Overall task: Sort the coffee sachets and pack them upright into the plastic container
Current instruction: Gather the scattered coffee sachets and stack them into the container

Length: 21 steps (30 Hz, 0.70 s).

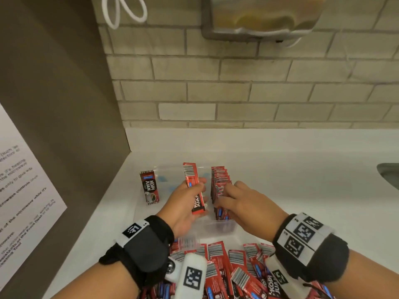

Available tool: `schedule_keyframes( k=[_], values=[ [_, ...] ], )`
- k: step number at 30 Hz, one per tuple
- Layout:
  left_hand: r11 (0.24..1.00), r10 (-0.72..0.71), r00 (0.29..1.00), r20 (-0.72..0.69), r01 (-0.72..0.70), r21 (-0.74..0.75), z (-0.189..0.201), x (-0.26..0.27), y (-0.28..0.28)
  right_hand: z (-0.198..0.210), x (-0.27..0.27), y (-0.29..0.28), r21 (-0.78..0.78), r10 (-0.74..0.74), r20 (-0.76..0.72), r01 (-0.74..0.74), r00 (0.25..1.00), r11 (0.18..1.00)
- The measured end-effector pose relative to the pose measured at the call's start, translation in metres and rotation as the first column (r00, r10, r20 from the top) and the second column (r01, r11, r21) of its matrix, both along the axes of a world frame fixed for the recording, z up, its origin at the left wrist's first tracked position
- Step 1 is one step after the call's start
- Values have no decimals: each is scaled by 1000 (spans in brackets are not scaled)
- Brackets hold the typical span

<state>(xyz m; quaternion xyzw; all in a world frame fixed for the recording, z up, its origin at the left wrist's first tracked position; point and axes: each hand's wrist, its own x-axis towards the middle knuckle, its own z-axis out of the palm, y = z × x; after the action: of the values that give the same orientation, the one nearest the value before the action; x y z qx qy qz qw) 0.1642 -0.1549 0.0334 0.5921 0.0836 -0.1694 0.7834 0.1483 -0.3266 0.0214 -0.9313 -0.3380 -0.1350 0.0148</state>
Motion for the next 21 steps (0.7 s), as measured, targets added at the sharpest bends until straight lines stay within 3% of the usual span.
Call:
schedule_keyframes(
  k=[7,10,13,16,18,21],
  values=[
    [968,0,996,-91,-23,-248,0,1,-12,-1,-5,-1,-18,-46,75,48,996,999],
    [948,10,991,-130,-51,-314,-1,1,-14,0,-10,-3,54,-110,40,108,993,993],
    [935,16,988,-153,-69,-349,-1,1,-17,-2,-15,-8,241,-179,-123,204,976,949],
    [926,20,987,-161,-79,-370,-4,1,-21,-6,-19,-6,458,-187,-407,377,894,805],
    [928,-12,989,-151,-45,-370,-4,-1,-22,-11,-21,-4,518,-169,-538,482,826,707],
    [938,-6,992,-128,-39,-345,-2,-2,-23,-15,-24,-3,525,-163,-608,547,777,652]
  ],
)
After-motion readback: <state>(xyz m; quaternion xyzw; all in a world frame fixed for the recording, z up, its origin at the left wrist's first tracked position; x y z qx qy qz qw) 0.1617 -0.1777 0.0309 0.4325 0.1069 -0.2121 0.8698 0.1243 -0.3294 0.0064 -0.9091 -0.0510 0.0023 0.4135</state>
